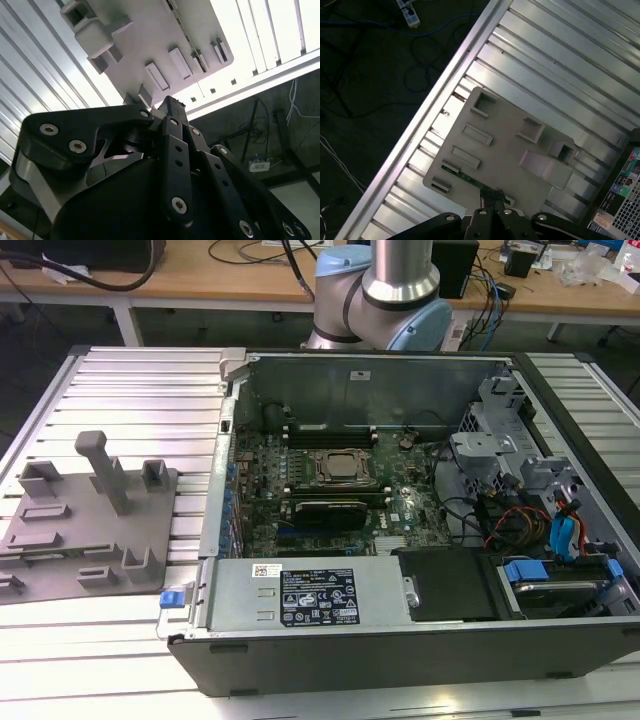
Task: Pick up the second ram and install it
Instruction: 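Pick up the second ram and move it above second insertion slot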
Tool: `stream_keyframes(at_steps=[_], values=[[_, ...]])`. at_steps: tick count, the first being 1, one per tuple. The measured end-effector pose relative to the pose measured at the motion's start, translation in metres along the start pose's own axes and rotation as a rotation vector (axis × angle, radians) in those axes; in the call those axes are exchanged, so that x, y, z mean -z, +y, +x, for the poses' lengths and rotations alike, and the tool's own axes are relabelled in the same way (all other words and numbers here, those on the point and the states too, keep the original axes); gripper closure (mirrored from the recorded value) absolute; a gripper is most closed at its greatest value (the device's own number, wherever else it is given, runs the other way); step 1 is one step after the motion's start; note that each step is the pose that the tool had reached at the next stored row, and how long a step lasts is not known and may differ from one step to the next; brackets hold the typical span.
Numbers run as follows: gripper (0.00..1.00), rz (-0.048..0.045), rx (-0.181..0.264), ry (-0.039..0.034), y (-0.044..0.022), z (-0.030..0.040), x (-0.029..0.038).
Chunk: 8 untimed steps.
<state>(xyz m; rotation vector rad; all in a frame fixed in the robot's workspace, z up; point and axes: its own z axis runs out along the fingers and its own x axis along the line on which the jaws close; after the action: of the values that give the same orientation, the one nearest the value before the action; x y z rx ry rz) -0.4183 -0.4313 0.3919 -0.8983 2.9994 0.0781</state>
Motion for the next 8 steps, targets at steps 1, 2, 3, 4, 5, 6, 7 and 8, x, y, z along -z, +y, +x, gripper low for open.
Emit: stream_keyframes(at_steps=[1, 2, 3, 4, 5, 6, 7, 8], values=[[0.89, -0.0001, 0.007, 0.0003, 0.0000, 0.0000, 0.0000], [0.89, -0.0005, 0.020, 0.0009, 0.0000, 0.0000, 0.0000], [0.89, -0.0007, 0.030, 0.0013, 0.0000, 0.0000, 0.0000], [0.89, -0.0009, 0.037, 0.0017, 0.0000, 0.0000, 0.0000], [0.89, -0.0011, 0.049, 0.0022, 0.0000, 0.0000, 0.0000], [0.89, -0.0014, 0.058, 0.0025, 0.0000, 0.0000, 0.0000], [0.89, -0.0015, 0.065, 0.0029, 0.0000, 0.0000, 0.0000], [0.89, -0.0018, 0.076, 0.0034, 0.0000, 0.0000, 0.0000]])
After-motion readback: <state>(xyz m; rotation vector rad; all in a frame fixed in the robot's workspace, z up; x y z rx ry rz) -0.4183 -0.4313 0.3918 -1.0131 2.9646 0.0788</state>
